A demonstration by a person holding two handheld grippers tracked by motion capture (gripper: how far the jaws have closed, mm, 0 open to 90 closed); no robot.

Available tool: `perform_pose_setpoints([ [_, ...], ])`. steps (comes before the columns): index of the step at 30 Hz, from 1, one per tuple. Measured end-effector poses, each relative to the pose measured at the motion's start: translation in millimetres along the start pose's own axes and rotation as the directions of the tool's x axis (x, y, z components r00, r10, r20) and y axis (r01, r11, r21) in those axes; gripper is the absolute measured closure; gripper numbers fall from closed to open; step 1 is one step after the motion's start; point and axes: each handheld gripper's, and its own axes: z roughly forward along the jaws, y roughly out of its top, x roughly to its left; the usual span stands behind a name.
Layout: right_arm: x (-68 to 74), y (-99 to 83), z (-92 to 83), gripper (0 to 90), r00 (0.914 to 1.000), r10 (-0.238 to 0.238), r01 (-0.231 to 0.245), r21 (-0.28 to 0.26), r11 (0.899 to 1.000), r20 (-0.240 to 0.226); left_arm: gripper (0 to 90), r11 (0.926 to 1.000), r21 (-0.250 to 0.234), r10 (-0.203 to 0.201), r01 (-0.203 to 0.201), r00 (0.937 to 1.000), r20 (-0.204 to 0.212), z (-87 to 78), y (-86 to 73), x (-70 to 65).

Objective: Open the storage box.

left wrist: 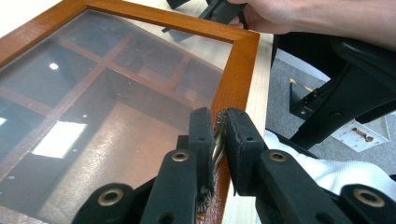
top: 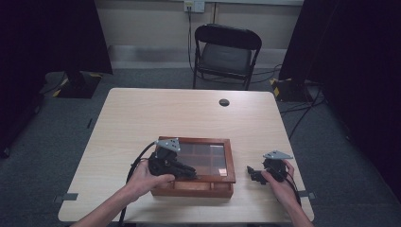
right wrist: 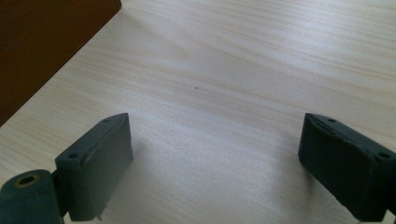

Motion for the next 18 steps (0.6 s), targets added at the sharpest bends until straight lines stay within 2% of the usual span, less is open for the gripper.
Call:
perform_pose_setpoints([
  [1, 0.0, 0.0, 0.0, 9.4, 1.0000, 0.000, 0.000, 0.000, 1.000, 0.000, 81.1, 0.9999, 0.011, 0.001, -0.001, 1.0000, -0.001, -1.1, 1.3, 0.2],
  [9, 0.0, 0.0, 0.0, 9.4, 1.0000, 0.000, 0.000, 0.000, 1.000, 0.000, 81.2, 0.9999, 0.002, 0.013, -0.013, 0.9999, -0.003, -4.9, 7.6, 0.1],
  [10, 0.0, 0.0, 0.0, 9.4, 1.0000, 0.000, 0.000, 0.000, 1.000, 0.000, 81.2, 0.9995, 0.023, 0.022, -0.022, 0.9998, 0.004, -4.5, 9.6, 0.9],
  [12, -0.1, 0.0, 0.0, 9.4, 1.0000, 0.000, 0.000, 0.000, 1.000, 0.000, 81.3, 0.9992, 0.033, 0.024, -0.024, 0.9997, 0.004, -4.0, 11.4, 0.9],
  [18, -0.1, 0.0, 0.0, 9.3, 1.0000, 0.000, 0.000, 0.000, 1.000, 0.000, 81.3, 0.9990, 0.026, 0.037, -0.037, 0.9993, -0.004, -10.2, 19.7, 1.0],
])
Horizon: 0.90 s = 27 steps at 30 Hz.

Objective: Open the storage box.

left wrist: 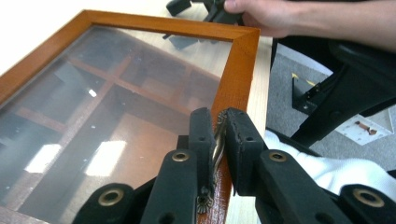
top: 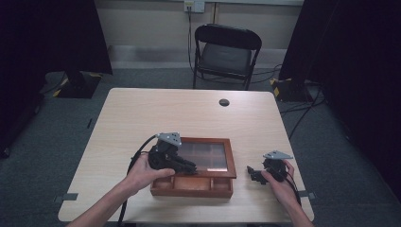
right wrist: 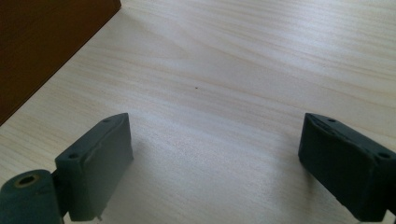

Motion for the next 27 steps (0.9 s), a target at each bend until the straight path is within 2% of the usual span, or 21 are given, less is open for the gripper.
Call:
perform_pose_setpoints([
  [3, 0.1, 0.0, 0.0, 9.4, 1.0000, 0.000, 0.000, 0.000, 1.000, 0.000, 81.4, 0.9998, 0.015, 0.013, -0.013, 0.9999, 0.002, -1.0, 3.7, 0.0],
  [15, 0.1, 0.2, 0.0, 9.2, 1.0000, 0.002, -0.002, 0.002, 1.000, -0.001, 81.4, 0.9999, 0.005, 0.014, -0.014, 0.9999, -0.002, -7.5, 13.0, 1.9],
  [16, 0.1, 0.2, 0.0, 9.2, 1.0000, 0.002, -0.002, 0.002, 1.000, -0.001, 81.4, 0.9999, -0.003, 0.012, -0.012, 0.9998, -0.017, -9.8, 16.0, 1.3],
  [21, 0.1, 0.2, 0.0, 9.2, 1.0000, 0.001, -0.001, 0.002, 1.000, -0.001, 81.4, 0.9998, 0.010, 0.015, -0.015, 0.9996, -0.023, -13.0, 21.4, 1.8],
  [27, 0.0, 0.3, 0.1, 9.1, 1.0000, 0.000, 0.000, 0.003, 1.000, -0.001, 81.5, 0.9997, -0.017, 0.016, -0.016, 0.9994, -0.029, -18.0, 25.8, 3.3],
])
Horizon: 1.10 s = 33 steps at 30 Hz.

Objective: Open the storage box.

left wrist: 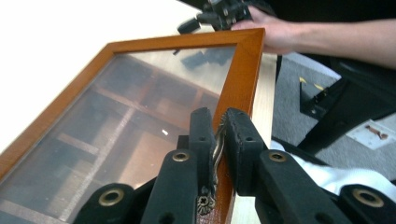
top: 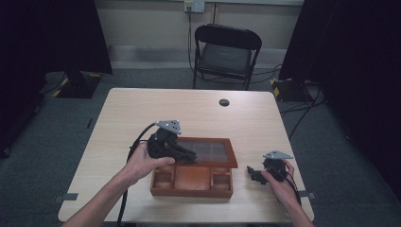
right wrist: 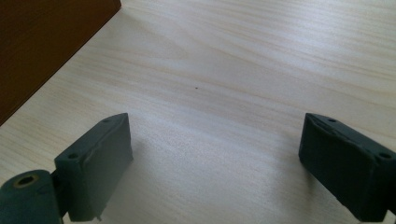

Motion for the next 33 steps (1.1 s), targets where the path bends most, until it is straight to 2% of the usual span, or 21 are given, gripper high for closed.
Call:
perform_pose_setpoints([
  [6, 0.0, 0.1, 0.0, 9.1, 1.0000, 0.001, -0.001, 0.002, 1.000, -0.001, 81.6, 0.9999, 0.011, 0.009, -0.009, 0.9999, -0.005, 1.2, 1.6, -0.7],
  [10, -0.1, 0.1, -0.1, 9.1, 1.0000, -0.001, 0.001, 0.002, 1.000, -0.001, 81.5, 0.9999, -0.012, -0.003, 0.003, 0.9999, -0.015, -3.5, 5.9, 1.3],
  [33, -0.2, 0.1, 0.1, 8.9, 1.0000, -0.001, 0.001, 0.001, 1.000, -0.003, 81.8, 0.9995, -0.030, -0.005, 0.004, 0.9993, -0.036, -11.1, 19.7, 6.4],
])
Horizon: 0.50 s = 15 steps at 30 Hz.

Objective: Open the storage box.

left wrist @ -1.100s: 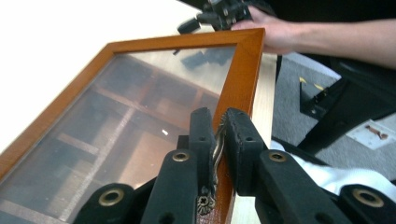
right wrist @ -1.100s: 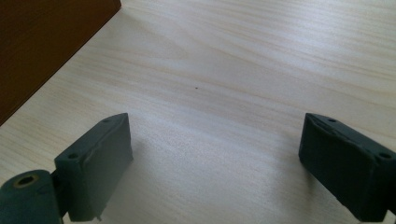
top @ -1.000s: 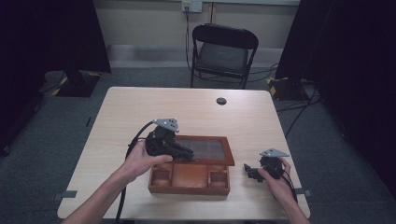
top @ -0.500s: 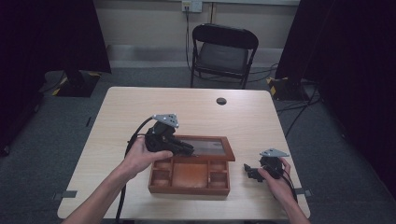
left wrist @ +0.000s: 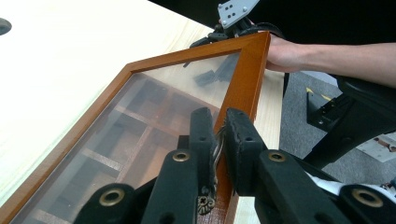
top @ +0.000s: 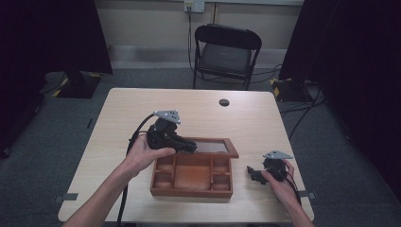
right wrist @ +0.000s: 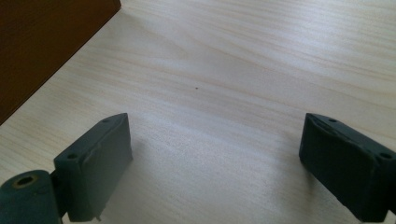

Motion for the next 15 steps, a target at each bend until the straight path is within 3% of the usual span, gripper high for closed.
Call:
perform_pose_setpoints([
  [15, -0.1, 0.0, 0.1, 8.9, 1.0000, -0.001, 0.001, -0.001, 1.000, 0.000, 82.0, 0.9999, -0.012, -0.001, 0.001, 0.9998, -0.019, -3.9, 8.5, 4.1],
])
